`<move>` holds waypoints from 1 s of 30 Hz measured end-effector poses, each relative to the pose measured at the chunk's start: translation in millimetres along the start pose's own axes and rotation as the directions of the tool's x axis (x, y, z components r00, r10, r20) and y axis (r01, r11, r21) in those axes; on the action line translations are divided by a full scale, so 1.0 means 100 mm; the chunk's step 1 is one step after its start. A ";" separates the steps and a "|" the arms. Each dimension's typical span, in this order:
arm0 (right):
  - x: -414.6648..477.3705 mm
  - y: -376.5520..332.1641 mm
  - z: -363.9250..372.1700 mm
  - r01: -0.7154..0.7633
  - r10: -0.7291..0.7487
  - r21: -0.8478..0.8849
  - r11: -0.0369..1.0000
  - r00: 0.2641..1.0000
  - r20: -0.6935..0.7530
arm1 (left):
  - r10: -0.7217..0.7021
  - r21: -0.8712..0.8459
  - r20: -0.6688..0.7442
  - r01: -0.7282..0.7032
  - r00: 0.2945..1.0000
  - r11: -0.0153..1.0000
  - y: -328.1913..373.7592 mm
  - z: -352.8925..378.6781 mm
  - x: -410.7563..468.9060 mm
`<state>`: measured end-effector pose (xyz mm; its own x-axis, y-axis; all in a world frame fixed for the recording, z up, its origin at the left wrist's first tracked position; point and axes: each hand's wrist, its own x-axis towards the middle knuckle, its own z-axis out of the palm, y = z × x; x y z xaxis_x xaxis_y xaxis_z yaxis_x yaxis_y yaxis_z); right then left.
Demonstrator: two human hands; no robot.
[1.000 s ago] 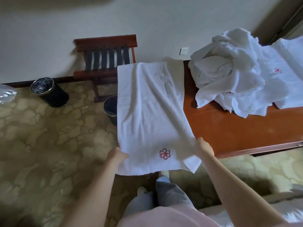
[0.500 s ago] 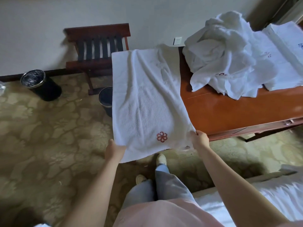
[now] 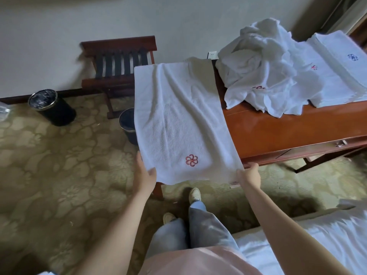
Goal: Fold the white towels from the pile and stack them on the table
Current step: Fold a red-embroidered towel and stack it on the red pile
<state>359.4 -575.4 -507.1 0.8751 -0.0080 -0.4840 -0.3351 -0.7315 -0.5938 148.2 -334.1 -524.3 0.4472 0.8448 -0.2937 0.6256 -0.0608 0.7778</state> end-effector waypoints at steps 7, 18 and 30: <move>-0.26 -0.02 0.39 0.551 -0.553 -0.432 0.714 0.822 0.136 | -0.036 -0.036 -0.020 0.035 0.999 0.999 0.09 -0.03 -0.12; -0.86 -0.58 1.20 0.852 -0.795 -0.194 0.486 0.523 0.306 | -0.013 -0.412 -0.143 -0.048 0.990 0.910 0.65 -0.42 -0.22; -0.43 -0.22 0.66 0.723 -0.638 -0.273 0.635 0.690 0.342 | -0.201 -0.004 -0.114 0.202 0.973 0.979 0.08 -0.26 -0.13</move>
<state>306.2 -514.2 -515.5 0.6979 0.6946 -0.1744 0.5151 -0.6561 -0.5516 130.7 -331.8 -499.4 0.2369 0.8946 -0.3789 0.7003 0.1131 0.7048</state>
